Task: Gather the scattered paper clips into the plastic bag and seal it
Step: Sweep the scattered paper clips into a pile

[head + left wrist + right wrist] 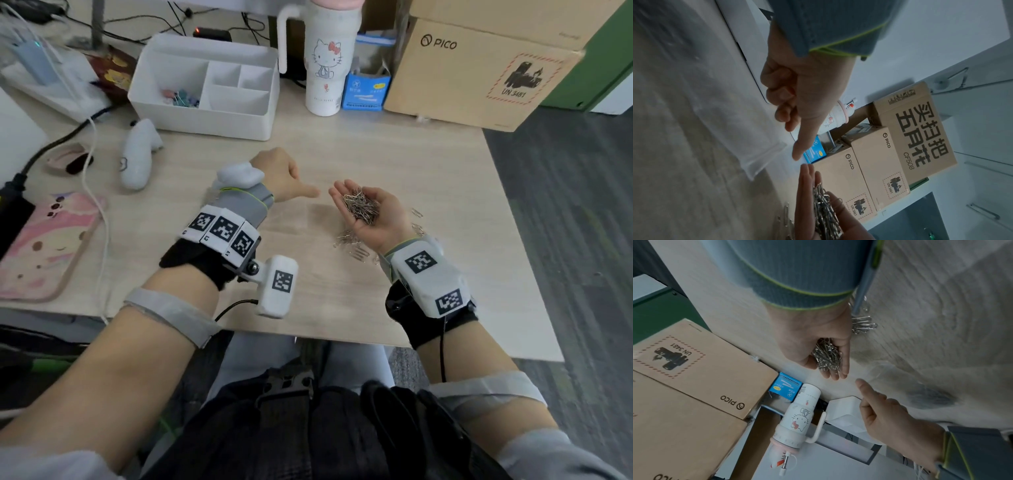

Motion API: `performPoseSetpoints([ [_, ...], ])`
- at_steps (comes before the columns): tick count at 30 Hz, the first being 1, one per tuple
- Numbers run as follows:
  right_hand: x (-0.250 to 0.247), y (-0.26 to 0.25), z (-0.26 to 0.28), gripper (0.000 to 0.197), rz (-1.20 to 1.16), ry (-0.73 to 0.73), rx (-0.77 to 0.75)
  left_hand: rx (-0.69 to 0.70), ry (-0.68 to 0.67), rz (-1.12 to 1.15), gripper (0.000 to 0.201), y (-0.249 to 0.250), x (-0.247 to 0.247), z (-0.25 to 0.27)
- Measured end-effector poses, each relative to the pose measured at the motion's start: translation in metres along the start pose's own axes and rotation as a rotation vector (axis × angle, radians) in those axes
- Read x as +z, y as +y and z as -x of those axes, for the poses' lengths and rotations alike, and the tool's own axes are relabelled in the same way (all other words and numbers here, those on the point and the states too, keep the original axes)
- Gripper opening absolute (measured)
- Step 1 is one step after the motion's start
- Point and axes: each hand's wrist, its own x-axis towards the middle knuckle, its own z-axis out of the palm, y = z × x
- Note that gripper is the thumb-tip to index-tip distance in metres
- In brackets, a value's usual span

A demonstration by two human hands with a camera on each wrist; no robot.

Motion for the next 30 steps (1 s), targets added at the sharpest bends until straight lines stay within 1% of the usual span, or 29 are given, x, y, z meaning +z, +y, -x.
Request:
performPoseSetpoints([
  [2,0.002,0.005,-0.002,0.028,0.013,0.003,0.022,-0.014,-0.055,-0.054,0.035,-0.003,0.002,0.003],
  [4,0.003,0.009,-0.002,0.030,0.030,0.013,0.046,0.003,-0.091,-0.069,0.025,-0.002,0.004,0.006],
  [6,0.005,0.013,-0.002,0.032,0.059,0.016,0.080,0.042,-0.105,-0.055,0.016,-0.002,0.004,0.009],
  [8,0.010,0.018,-0.003,0.033,0.090,0.018,0.098,0.093,-0.095,0.011,0.013,-0.002,0.002,0.009],
  [10,0.015,0.022,-0.004,0.033,0.103,0.013,0.117,0.137,-0.074,0.090,0.015,-0.003,0.000,0.009],
  [14,0.029,0.025,-0.002,0.035,0.141,-0.008,0.181,0.168,-0.088,0.213,0.023,-0.005,-0.003,0.008],
  [16,0.035,0.026,-0.004,0.037,0.155,-0.029,0.228,0.169,-0.081,0.277,0.016,-0.005,-0.004,0.009],
  [20,0.042,0.029,-0.012,0.039,0.167,-0.050,0.276,0.168,-0.038,0.290,0.015,-0.006,-0.006,0.009],
  [23,0.046,0.028,-0.014,0.040,0.193,-0.080,0.277,0.165,-0.022,0.304,0.024,-0.006,-0.008,0.008],
  [25,0.047,0.027,-0.014,0.042,0.223,-0.094,0.271,0.151,-0.027,0.297,0.020,-0.007,-0.008,0.007],
  [27,0.047,0.025,-0.015,0.044,0.266,-0.081,0.264,0.140,-0.009,0.282,0.027,-0.009,-0.007,0.004],
  [30,0.046,0.024,-0.014,0.049,0.342,-0.075,0.261,0.120,0.004,0.287,0.029,-0.013,-0.005,0.002],
])
